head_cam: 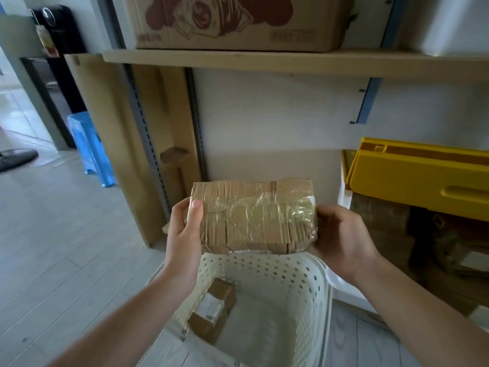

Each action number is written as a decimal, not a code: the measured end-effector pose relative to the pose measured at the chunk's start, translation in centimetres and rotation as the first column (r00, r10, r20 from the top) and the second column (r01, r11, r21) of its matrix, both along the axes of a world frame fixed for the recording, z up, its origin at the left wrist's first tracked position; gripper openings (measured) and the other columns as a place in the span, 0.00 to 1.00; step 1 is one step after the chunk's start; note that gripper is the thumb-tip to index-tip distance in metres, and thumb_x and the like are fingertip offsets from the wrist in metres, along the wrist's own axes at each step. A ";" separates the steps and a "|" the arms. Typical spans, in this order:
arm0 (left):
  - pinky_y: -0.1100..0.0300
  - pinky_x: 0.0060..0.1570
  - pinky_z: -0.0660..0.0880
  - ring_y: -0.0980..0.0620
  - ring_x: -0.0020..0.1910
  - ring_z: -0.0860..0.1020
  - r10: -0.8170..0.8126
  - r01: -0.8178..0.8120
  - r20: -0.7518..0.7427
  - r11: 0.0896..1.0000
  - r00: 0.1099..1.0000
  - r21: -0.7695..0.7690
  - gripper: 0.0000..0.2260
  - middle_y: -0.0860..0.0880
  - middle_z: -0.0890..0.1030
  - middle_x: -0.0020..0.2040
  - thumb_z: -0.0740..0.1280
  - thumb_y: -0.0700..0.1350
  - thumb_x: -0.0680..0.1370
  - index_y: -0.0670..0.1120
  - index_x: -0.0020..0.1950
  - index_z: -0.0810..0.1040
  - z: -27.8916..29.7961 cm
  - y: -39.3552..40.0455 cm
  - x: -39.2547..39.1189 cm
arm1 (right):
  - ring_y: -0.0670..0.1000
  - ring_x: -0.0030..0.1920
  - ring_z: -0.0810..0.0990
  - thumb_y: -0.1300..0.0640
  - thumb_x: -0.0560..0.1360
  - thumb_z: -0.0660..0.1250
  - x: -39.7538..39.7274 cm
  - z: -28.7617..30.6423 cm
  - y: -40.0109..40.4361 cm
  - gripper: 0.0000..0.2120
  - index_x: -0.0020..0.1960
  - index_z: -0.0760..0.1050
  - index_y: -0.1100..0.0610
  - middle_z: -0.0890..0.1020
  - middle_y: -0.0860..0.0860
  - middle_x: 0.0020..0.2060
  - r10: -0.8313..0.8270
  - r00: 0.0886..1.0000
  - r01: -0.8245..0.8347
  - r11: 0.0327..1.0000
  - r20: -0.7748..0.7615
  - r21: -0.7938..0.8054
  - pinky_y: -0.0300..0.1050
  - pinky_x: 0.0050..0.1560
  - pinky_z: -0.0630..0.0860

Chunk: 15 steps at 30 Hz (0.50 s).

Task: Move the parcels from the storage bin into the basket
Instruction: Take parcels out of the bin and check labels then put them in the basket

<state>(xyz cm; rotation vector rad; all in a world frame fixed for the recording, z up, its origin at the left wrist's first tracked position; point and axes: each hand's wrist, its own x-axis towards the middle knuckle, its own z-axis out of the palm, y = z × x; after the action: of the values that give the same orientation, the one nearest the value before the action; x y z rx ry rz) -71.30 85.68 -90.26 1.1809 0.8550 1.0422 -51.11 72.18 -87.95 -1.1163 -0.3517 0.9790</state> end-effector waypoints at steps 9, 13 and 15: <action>0.48 0.61 0.79 0.52 0.54 0.84 -0.043 0.025 -0.081 0.977 0.996 -0.211 0.11 0.54 0.85 0.54 0.63 0.60 0.81 0.58 0.56 0.81 0.1 0.0 2.1 | 0.51 0.48 0.86 0.55 0.84 0.58 0.2 0.7 0.4 0.16 0.55 0.84 0.58 0.87 0.55 0.49 -0.033 0.991 0.029 0.999 0.127 0.028 0.47 0.50 0.79; 0.40 0.70 0.68 0.51 0.71 0.73 -0.020 0.014 -0.084 0.997 0.996 -0.072 0.49 0.58 0.76 0.70 0.73 0.78 0.51 0.66 0.71 0.70 -0.8 0.3 2.3 | 0.50 0.51 0.85 0.56 0.86 0.55 0.2 0.5 0.5 0.17 0.58 0.82 0.58 0.87 0.54 0.50 -0.086 0.987 0.089 0.996 0.136 -0.011 0.49 0.55 0.79; 0.39 0.72 0.65 0.52 0.73 0.71 -0.057 0.056 -0.065 0.998 0.996 -0.017 0.48 0.59 0.75 0.71 0.74 0.77 0.53 0.68 0.71 0.67 -0.7 0.1 2.4 | 0.49 0.54 0.84 0.53 0.86 0.53 0.3 0.6 0.6 0.18 0.60 0.82 0.52 0.87 0.52 0.52 -0.095 0.983 0.103 0.993 0.156 -0.049 0.54 0.62 0.78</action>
<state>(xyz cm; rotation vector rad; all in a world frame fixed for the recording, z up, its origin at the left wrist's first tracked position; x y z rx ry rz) -68.90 85.76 -90.95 1.2254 0.8737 0.9541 -50.78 72.82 -87.39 -1.2529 -0.3907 0.8217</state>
